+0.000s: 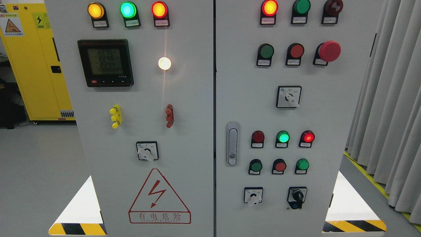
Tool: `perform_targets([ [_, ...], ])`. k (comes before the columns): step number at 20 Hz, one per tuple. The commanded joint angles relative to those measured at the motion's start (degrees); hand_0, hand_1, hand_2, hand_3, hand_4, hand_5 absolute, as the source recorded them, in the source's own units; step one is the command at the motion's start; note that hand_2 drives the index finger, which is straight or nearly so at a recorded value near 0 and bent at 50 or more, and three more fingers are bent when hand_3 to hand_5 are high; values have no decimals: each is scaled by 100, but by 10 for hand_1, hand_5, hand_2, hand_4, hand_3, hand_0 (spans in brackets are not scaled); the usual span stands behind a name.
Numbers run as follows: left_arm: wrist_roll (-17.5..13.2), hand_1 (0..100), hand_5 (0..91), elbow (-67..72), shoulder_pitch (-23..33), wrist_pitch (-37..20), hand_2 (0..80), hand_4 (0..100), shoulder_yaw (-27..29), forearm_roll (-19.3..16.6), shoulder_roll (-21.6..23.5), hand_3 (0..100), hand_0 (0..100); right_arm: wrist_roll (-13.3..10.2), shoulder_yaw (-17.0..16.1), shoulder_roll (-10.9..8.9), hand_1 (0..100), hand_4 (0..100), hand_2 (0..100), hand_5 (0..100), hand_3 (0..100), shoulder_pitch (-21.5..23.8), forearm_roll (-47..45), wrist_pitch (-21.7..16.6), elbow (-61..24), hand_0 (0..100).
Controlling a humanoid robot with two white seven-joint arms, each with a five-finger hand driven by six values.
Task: Press green start button
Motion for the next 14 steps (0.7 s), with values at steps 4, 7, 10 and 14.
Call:
perform_targets([
  [4,1,556,0,-150,9,0,0,0,7,1,-53,0,120,19,135,35,500,581,0,458,552,76,65,-526,-3018,224],
  [7,1,556,0,-150,9,0,0,0,7,1,-166,0,120,54,91,26,524,655,0,527,615,67,240,-754,-3397,245],
  [10,1,556,0,-141,17,0,0,0,8,1,-368,0,120,63,38,9,541,680,0,546,631,6,670,-1097,-3573,266],
  [14,1,556,0,-141,17,0,0,0,7,1,-562,0,120,63,20,9,554,699,0,561,644,-380,970,-1203,-3670,274],
])
